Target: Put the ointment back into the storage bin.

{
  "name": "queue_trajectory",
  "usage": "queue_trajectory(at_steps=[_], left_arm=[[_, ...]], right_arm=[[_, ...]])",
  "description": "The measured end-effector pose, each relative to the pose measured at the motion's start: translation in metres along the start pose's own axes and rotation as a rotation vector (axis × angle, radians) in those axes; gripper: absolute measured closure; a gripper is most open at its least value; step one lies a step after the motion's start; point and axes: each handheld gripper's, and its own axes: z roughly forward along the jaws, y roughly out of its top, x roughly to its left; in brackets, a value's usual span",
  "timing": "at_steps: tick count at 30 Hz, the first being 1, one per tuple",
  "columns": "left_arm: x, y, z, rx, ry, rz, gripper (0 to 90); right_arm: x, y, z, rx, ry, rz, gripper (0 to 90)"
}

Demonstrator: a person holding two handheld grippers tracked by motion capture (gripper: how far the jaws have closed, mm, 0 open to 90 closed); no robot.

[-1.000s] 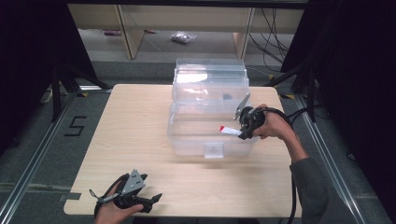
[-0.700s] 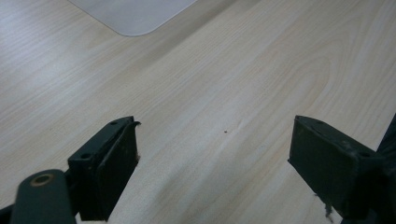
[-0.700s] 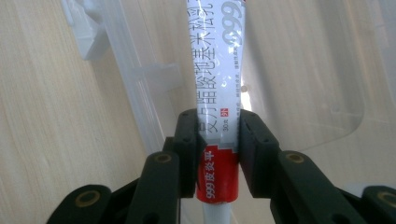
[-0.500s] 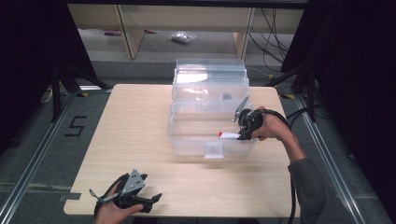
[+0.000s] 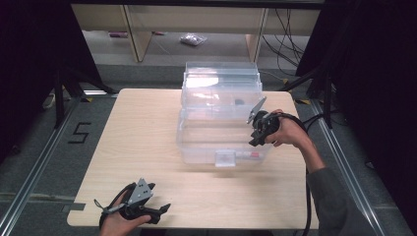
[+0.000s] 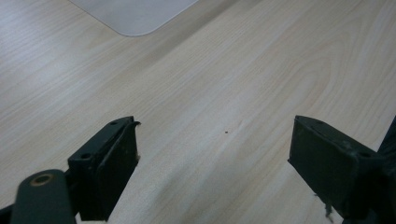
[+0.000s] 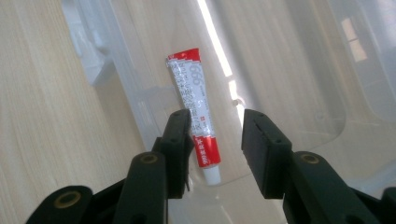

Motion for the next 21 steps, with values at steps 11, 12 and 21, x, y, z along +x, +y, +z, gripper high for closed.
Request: queue_trajectory(at_steps=[11, 12, 21], left_arm=[[0.0, 0.0, 0.0, -0.001, -0.001, 0.004, 15.1], [0.0, 0.0, -0.001, 0.001, 0.001, 0.006, 15.1], [0.0, 0.0, 0.0, 0.0, 0.0, 0.002, 15.1]], right_arm=[[0.001, -0.001, -0.009, -0.061, -0.039, 0.077, 46.4], [0.002, -0.001, -0.01, -0.064, -0.039, 0.091, 44.5], [0.008, -0.003, -0.017, -0.108, -0.063, 0.16, 31.8]])
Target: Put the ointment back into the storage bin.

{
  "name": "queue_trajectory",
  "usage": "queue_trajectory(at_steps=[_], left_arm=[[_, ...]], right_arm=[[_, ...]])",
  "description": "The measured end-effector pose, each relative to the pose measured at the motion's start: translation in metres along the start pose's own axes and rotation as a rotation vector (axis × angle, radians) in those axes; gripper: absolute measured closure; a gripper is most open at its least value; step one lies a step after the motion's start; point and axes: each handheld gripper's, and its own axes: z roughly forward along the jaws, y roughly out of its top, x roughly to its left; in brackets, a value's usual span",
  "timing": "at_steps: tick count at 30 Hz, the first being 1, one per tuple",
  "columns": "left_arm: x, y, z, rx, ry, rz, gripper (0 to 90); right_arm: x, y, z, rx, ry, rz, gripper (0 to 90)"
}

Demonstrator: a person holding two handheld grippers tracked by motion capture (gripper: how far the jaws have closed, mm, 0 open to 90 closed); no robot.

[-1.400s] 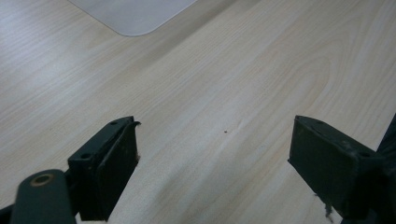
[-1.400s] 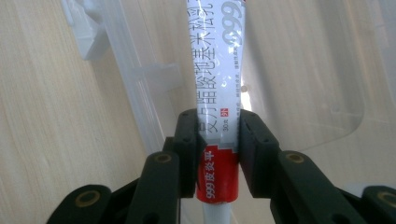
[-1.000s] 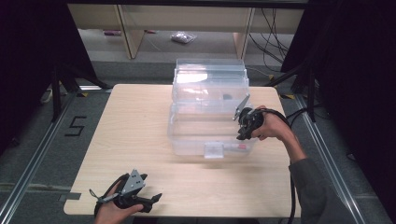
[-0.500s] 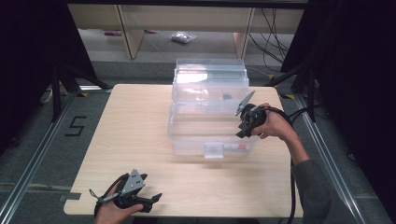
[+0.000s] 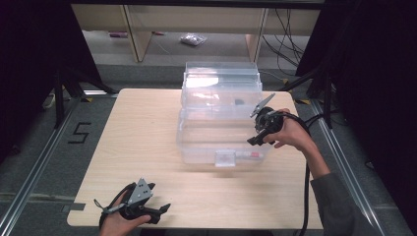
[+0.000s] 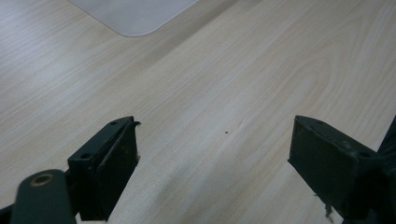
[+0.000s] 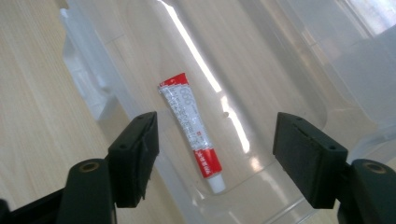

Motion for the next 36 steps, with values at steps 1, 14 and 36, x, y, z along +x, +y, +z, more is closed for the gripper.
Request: queue_trajectory(at_steps=[1, 14, 36], left_arm=[[0.0, 0.0, 0.0, 0.0, -0.001, 0.001, 15.1], [0.0, 0.0, 0.0, 0.003, 0.006, 0.002, 15.1], [0.0, 0.0, 0.001, 0.002, 0.006, -0.002, 15.1]], right_arm=[[0.002, 0.0, -0.001, 0.002, -0.005, 0.002, 31.0], [0.02, -0.005, -0.01, -0.054, -0.011, 0.027, 27.7], [0.055, -0.037, -0.014, -0.216, -0.014, 0.066, 22.6]])
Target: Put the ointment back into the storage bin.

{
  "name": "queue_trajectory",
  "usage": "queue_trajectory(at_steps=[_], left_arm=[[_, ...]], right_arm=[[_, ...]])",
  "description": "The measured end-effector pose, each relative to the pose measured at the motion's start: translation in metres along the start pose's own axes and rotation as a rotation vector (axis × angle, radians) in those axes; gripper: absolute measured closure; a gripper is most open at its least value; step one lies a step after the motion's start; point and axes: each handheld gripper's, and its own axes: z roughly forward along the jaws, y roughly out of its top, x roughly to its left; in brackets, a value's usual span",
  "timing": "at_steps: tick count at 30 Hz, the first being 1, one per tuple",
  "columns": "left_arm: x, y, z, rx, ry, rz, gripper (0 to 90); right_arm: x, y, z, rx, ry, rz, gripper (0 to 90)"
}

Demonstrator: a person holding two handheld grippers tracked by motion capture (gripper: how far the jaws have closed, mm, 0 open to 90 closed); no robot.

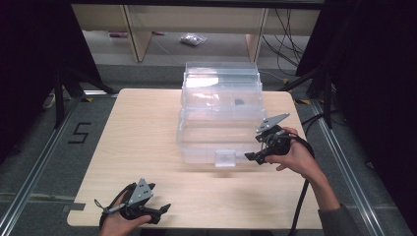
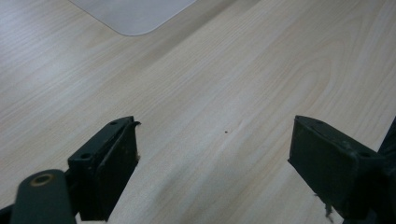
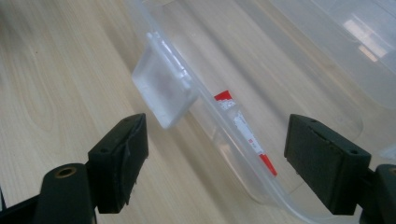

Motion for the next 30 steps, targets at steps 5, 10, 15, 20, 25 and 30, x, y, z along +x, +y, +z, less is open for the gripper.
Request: queue_trajectory(at_steps=[5, 10, 15, 20, 25, 30], left_arm=[[0.0, 0.0, 0.0, 0.002, -0.001, 0.01, 15.1], [0.0, 0.0, 0.0, 0.003, 0.0, -0.003, 15.1], [0.0, 0.0, 0.0, 0.001, -0.001, 0.004, 15.1], [0.0, 0.0, 0.0, -0.001, 0.0, 0.004, 15.1], [0.0, 0.001, -0.001, -0.004, -0.008, 0.009, 15.1], [0.0, 0.001, -0.001, 0.0, -0.002, 0.012, 15.1]], right_arm=[[0.009, -0.007, -0.004, -0.036, 0.002, -0.004, 23.2], [0.014, -0.012, -0.004, -0.037, 0.007, -0.019, 23.0], [0.021, -0.019, -0.006, -0.045, 0.006, -0.015, 22.4], [0.027, -0.025, -0.005, -0.062, 0.01, -0.019, 22.1], [0.038, -0.031, -0.005, -0.092, -0.009, -0.012, 22.4], [0.046, -0.043, 0.0, -0.107, -0.006, -0.002, 21.2]])
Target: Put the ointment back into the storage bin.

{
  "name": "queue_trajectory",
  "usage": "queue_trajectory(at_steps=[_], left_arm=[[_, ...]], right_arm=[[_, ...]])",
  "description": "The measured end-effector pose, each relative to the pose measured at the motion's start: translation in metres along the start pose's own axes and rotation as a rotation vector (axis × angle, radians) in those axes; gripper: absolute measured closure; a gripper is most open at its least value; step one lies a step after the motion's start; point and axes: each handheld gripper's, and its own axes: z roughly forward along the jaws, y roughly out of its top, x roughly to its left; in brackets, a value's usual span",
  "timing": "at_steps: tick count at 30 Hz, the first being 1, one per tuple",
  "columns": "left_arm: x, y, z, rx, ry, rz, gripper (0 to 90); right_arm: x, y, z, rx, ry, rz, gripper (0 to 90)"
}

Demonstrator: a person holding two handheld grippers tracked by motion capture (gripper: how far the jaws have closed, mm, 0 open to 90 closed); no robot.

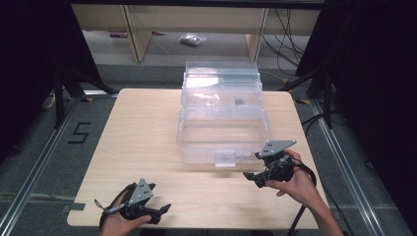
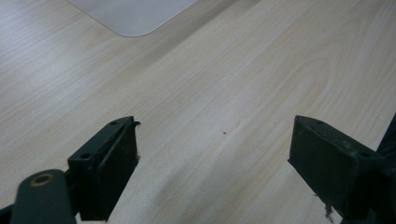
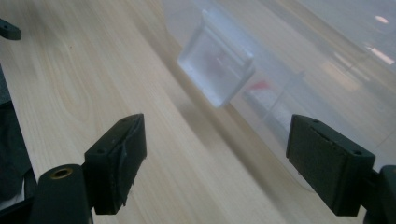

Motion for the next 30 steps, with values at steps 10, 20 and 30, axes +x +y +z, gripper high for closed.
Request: queue_trajectory(at_steps=[10, 20, 30], left_arm=[[-0.002, 0.0, 0.0, -0.011, -0.01, -0.012, 15.1], [-0.003, 0.0, 0.0, -0.014, -0.006, -0.008, 15.1], [-0.002, 0.001, -0.001, -0.004, -0.003, 0.001, 15.1]], right_arm=[[0.007, -0.016, 0.01, 0.004, 0.02, 0.005, 21.3], [0.012, -0.038, 0.014, -0.003, 0.021, 0.029, 19.0], [0.013, -0.056, 0.011, -0.014, 0.029, 0.072, 16.4]])
